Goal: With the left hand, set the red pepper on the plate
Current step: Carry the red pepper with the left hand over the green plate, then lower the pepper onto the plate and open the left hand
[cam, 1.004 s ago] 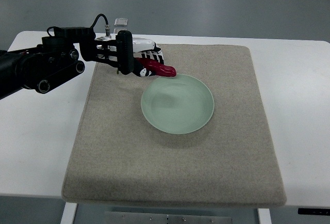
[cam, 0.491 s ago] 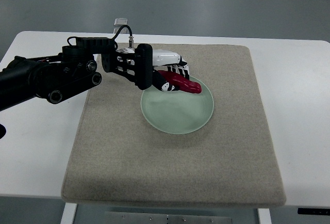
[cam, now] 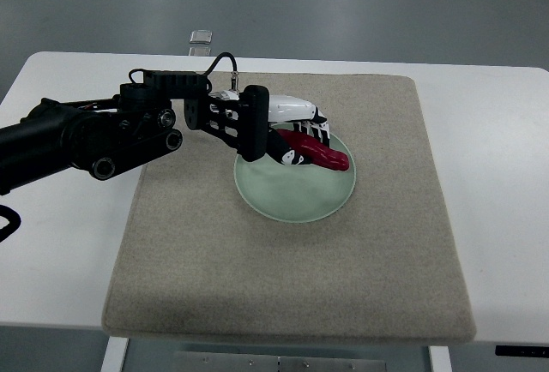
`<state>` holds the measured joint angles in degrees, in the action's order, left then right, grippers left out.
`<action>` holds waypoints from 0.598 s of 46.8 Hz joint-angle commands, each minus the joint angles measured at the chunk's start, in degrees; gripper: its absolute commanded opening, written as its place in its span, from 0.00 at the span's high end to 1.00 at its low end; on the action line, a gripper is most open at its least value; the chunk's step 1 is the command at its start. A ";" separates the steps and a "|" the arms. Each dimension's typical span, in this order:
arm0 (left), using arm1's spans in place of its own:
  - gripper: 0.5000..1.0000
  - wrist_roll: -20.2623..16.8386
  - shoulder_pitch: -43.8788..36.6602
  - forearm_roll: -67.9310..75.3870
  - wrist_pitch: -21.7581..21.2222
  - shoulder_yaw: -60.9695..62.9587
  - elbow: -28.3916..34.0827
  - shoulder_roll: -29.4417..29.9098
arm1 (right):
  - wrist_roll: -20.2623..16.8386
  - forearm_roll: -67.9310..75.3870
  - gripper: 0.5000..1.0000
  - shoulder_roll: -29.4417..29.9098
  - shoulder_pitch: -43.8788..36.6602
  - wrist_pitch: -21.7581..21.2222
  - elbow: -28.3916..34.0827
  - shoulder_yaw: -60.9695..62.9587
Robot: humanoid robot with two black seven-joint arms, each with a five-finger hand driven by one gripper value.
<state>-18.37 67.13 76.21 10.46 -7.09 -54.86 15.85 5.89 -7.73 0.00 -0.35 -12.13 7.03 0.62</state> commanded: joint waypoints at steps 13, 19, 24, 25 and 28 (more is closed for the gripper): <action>0.60 0.00 -0.15 -0.18 -0.09 0.15 0.19 -0.03 | 0.00 0.00 0.14 0.00 0.00 0.00 0.00 0.00; 0.51 0.09 -0.15 -0.27 -0.09 0.15 0.19 -0.12 | 0.00 0.00 0.14 0.00 0.00 0.00 0.00 0.00; 0.47 0.09 -0.15 -0.27 -0.09 0.15 0.19 -0.03 | 0.00 0.00 0.14 0.00 0.00 0.00 0.00 0.00; 0.47 0.09 -0.15 -0.27 -0.09 0.15 0.19 -0.03 | 0.00 0.00 0.14 0.00 0.00 0.00 0.00 0.00; 0.47 0.09 -0.15 -0.36 -0.09 0.15 0.28 -0.12 | 0.00 0.00 0.14 0.00 0.00 0.00 0.00 0.00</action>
<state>-18.28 66.97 75.94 10.37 -6.93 -54.66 15.76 5.89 -7.73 0.00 -0.35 -12.13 7.03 0.62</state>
